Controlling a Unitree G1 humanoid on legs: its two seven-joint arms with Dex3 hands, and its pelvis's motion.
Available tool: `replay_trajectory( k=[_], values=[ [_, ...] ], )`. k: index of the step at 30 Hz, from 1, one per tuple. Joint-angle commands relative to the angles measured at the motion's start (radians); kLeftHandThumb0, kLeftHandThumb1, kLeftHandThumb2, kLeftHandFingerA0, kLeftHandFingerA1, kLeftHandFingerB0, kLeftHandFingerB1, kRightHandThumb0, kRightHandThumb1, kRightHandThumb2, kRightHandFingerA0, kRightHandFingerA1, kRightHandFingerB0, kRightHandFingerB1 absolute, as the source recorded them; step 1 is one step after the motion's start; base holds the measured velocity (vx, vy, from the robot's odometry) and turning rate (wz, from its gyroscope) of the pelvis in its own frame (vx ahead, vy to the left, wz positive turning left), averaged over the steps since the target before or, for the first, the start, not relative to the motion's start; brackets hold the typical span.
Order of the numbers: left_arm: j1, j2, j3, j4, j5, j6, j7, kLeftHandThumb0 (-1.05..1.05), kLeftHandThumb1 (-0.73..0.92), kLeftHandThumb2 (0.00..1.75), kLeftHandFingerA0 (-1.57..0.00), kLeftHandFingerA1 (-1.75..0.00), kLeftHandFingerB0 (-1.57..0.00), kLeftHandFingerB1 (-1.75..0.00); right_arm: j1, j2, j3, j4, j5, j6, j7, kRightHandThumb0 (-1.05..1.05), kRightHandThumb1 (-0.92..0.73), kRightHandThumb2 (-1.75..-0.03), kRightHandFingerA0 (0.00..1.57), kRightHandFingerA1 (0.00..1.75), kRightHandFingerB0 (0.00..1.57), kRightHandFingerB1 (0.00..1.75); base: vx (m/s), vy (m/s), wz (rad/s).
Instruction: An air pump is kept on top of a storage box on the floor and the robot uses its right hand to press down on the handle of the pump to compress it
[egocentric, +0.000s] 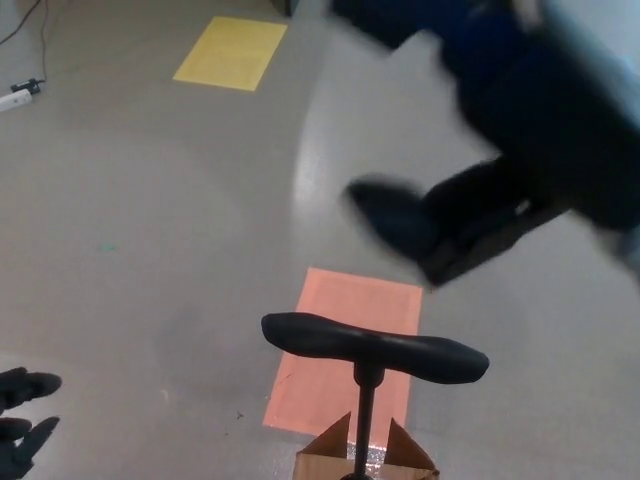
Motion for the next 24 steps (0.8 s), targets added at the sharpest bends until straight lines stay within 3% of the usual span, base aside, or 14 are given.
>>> replay_trajectory(
  k=[1,4,5,9,10,11,12,13,14,15,16,22,23,24],
  values=[
    [0.05,0.009,0.071,-0.014,-0.099,-0.118,-0.149,-0.3,0.73,1.16,-0.03,-0.52,0.0,-0.49,-0.04,-0.039,0.193,-0.062,-0.166,0.224,0.136,-0.91,-0.8,-1.15,0.0,0.15,0.0,0.12,0.0,0.0,0.0],
    [0.04,-0.078,0.279,0.046,-0.39,-0.267,-0.531,0.24,0.92,0.75,0.0,-0.29,0.0,-0.18,-0.008,-0.048,0.281,-0.009,-0.234,0.244,0.154,-0.9,-0.8,-1.18,0.0,0.16,0.0,0.13,0.0,0.0,0.0],
    [0.032,-0.051,0.214,0.053,-0.284,-0.214,-0.406,-0.47,0.81,0.68,-0.02,-0.28,-0.06,-0.27,-0.002,-0.049,0.293,0.002,-0.244,0.243,0.155,-0.89,-0.79,-1.18,0.0,0.16,0.0,0.14,0.0,0.0,0.0],
    [0.023,0.002,0.095,0.06,-0.072,-0.117,-0.164,-0.47,0.81,0.68,-0.02,-0.28,-0.06,-0.27,0.0,-0.045,0.307,0.007,-0.258,0.251,0.154,-0.89,-0.79,-1.18,0.0,0.16,0.0,0.14,0.0,0.0,0.0],
    [0.038,-0.083,0.282,0.048,-0.365,-0.261,-0.523,0.56,0.92,0.88,0.0,-0.64,0.0,-0.38,0.022,-0.058,0.316,0.077,-0.27,0.241,0.148,-0.85,-0.78,-1.15,0.0,0.17,0.0,0.15,0.0,0.0,0.0],
    [0.034,-0.05,0.197,0.035,-0.234,-0.194,-0.38,-0.31,0.66,1.15,-0.01,-0.49,0.0,-0.47,0.035,-0.061,0.319,0.119,-0.275,0.227,0.138,-0.84,-0.77,-1.16,0.0,0.2,0.0,0.18,0.0,0.0,0.0],
    [0.03,-0.019,0.121,0.026,-0.114,-0.134,-0.248,-0.31,0.66,1.15,-0.01,-0.49,0.0,-0.47,0.043,-0.063,0.321,0.145,-0.279,0.217,0.131,-0.84,-0.77,-1.16,0.0,0.2,0.0,0.18,0.0,0.0,0.0],
    [0.029,0.021,0.028,0.012,0.044,-0.046,-0.059,-0.32,0.63,1.12,0.0,-0.48,0.0,-0.47,0.055,-0.062,0.324,0.183,-0.286,0.199,0.118,-0.85,-0.92,-0.72,0.0,0.15,0.0,0.17,0.0,0.0,0.0],
    [0.03,0.022,0.03,0.007,0.043,-0.039,-0.06,-0.59,0.87,0.66,-0.13,-0.3,-0.11,-0.26,0.06,-0.063,0.327,0.2,-0.289,0.196,0.116,-0.84,-0.92,-0.73,0.0,0.12,0.0,0.16,0.0,0.0,0.0],
    [0.03,0.024,0.028,0.002,0.042,-0.033,-0.06,-0.59,0.87,0.66,-0.13,-0.3,-0.11,-0.26,0.065,-0.062,0.329,0.219,-0.294,0.193,0.116,-0.84,-0.92,-0.73,0.0,0.12,0.0,0.16,0.0,0.0,0.0],
    [0.026,0.023,0.02,0.008,0.044,-0.027,-0.054,-0.32,0.62,1.12,0.0,-0.48,0.0,-0.47,0.064,-0.065,0.337,0.238,-0.302,0.213,0.13,-0.91,-0.75,-0.98,0.0,0.09,0.0,0.08,0.0,0.0,0.0],
    [0.02,0.03,0.005,0.008,0.041,-0.018,-0.045,-0.69,0.67,0.92,0.0,-0.38,-0.02,-0.36,0.079,-0.057,0.33,0.308,-0.333,0.201,0.138,-0.83,-0.92,-0.72,0.0,0.08,0.0,0.12,0.0,0.0,0.0],
    [0.021,0.03,0.004,0.008,0.042,-0.021,-0.041,-0.32,0.61,1.12,0.0,-0.48,0.0,-0.46,0.083,-0.057,0.324,0.325,-0.344,0.184,0.131,-0.87,-0.78,-1.15,0.0,0.16,0.0,0.15,0.0,0.0,0.0],
    [0.021,0.029,0.005,0.01,0.04,-0.024,-0.039,-0.32,0.61,1.12,0.0,-0.48,0.0,-0.46,0.085,-0.058,0.32,0.34,-0.354,0.17,0.124,-0.87,-0.78,-1.15,0.0,0.16,0.0,0.15,0.0,0.0,0.0]
  ],
)
